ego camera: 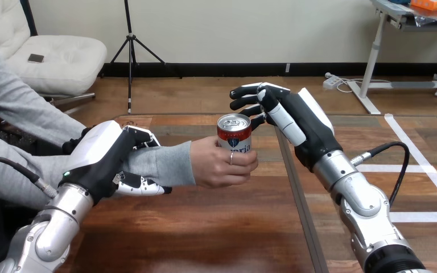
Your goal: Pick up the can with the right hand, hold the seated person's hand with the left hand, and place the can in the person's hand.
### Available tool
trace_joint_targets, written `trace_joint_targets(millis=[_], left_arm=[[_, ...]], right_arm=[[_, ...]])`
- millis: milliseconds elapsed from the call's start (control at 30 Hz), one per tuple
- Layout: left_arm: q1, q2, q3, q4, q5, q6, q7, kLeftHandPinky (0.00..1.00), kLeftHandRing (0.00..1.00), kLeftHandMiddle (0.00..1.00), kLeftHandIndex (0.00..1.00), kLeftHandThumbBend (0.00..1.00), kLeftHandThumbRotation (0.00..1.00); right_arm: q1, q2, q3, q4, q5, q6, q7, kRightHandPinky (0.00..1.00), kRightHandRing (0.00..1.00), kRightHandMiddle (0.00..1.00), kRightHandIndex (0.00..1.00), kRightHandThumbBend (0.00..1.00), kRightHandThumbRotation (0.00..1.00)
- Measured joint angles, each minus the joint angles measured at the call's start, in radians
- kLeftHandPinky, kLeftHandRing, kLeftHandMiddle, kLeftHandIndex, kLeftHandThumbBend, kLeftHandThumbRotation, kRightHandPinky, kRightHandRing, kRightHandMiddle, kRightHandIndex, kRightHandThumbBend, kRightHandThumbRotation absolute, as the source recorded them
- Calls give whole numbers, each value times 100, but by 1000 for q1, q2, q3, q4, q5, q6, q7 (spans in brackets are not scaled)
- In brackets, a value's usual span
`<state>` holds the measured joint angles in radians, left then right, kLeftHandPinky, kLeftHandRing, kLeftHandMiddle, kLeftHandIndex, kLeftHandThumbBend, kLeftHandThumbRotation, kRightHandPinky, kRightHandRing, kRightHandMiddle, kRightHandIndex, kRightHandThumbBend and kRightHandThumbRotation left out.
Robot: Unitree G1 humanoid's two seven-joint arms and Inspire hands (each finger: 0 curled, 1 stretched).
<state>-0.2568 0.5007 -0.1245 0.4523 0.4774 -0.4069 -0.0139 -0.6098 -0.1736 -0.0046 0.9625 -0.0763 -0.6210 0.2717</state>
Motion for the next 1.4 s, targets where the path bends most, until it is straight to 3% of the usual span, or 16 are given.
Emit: trace_joint_targets(millis=[800,1033,1133,1233,1400], left_arm=[[6,2,7,-18,-12,0,-19,32,36,41,44,67,0],[9,2,11,-22,-31,0,-24,32,36,41,44,70,0],[12,3,16,-26,-43,0,-35,33,39,44,47,75,0],[18,7,20,-35,-44,1,-42,38,45,50,52,82,3],[33,13,21,-72,-18,27,-43,45,55,59,60,88,20]], right_arm=[[1,-39,-15,-2,4,-9,-33,51,61,67,68,98,100],[9,-41,-29,-19,29,-9,-33,51,61,67,68,100,100],[14,-42,-38,-29,42,-9,-32,51,61,67,68,100,100],[19,-47,-43,-41,47,-9,-32,52,61,67,69,100,100],[27,-61,-49,-57,63,-9,-26,52,61,67,69,100,100]])
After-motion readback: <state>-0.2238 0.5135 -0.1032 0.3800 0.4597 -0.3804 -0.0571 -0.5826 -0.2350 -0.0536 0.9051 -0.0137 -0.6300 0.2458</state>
